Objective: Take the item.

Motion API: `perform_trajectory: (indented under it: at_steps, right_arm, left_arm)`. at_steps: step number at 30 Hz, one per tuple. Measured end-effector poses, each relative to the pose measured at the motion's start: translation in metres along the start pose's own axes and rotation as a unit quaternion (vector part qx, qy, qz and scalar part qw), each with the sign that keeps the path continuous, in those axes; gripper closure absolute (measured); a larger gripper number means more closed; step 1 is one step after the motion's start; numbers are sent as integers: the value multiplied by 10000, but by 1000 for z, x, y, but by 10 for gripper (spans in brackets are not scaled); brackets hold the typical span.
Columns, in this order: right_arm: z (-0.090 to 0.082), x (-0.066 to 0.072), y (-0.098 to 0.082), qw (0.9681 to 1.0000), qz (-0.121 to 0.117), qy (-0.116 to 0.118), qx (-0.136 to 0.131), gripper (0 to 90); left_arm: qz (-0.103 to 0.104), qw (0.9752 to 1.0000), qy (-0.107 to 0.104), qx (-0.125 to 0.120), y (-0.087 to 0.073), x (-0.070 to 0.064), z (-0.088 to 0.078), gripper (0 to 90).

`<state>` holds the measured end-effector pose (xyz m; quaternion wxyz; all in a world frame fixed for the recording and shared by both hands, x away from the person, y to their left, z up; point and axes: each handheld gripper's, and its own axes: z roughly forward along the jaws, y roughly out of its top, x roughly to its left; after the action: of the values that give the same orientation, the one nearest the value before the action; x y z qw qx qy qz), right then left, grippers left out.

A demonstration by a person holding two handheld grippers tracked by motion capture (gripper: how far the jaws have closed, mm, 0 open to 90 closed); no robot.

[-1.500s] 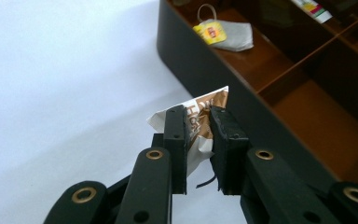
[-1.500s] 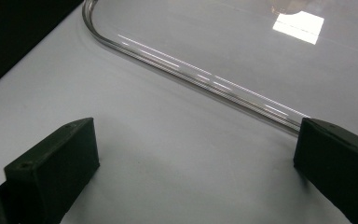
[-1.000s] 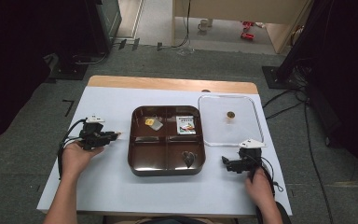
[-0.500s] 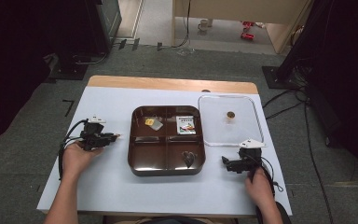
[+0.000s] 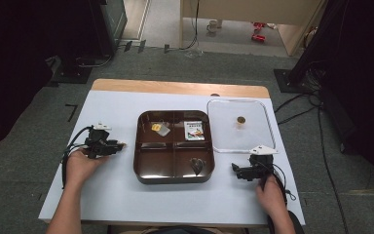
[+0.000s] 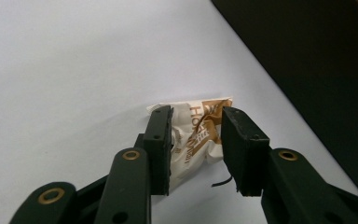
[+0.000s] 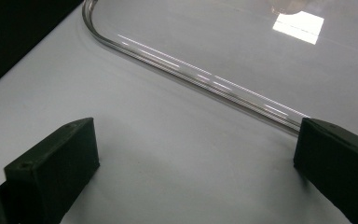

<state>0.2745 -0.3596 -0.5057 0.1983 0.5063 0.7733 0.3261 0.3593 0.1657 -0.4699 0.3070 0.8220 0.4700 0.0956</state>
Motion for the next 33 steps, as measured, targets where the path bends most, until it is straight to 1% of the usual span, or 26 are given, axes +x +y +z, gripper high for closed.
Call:
perform_trajectory:
  at_steps: [3, 5, 6, 10, 12, 17, 21, 24, 27, 30, 33]
  right_arm:
    - [0, 0, 0, 10000, -1, 0, 0, 0]
    - [0, 0, 0, 10000, 0, 1, 0, 0]
    - [0, 0, 0, 10000, -1, 0, 5, 0]
    - [0, 0, 0, 10000, -3, 1, 5, 0]
    - [0, 0, 0, 10000, -3, 0, 5, 0]
    - [0, 0, 0, 10000, -3, 1, 5, 0]
    - [0, 0, 0, 10000, -3, 1, 5, 0]
    - [0, 0, 0, 10000, 0, 0, 4, 0]
    - [0, 0, 0, 10000, -1, 0, 5, 0]
    - [0, 0, 0, 10000, -2, 0, 5, 0]
    - [0, 0, 0, 10000, 1, -1, 4, 0]
  left_arm:
    - [-39, 9998, -114, -131, 1, 0, -4, 582]
    - [8, 9996, -75, -280, 1, 0, -7, 544]
    - [-9, 9994, -89, -324, 1, 0, -9, 526]
    - [-83, 9989, -140, -436, 0, 1, -15, 507]
    - [-35, 9987, -157, -488, -1, 1, -19, 497]
    - [-68, 9980, -182, -594, -3, 3, -27, 488]
    - [-109, 9975, -172, -677, -5, 6, -33, 470]
    - [-178, 9972, -117, -714, -8, 9, -36, 453]
    - [-268, 9969, -48, -734, -12, 15, -40, 430]
    - [-305, 9967, -17, -748, -14, 18, -42, 419]
    - [-344, 9963, 70, -784, -19, 23, -44, 412]
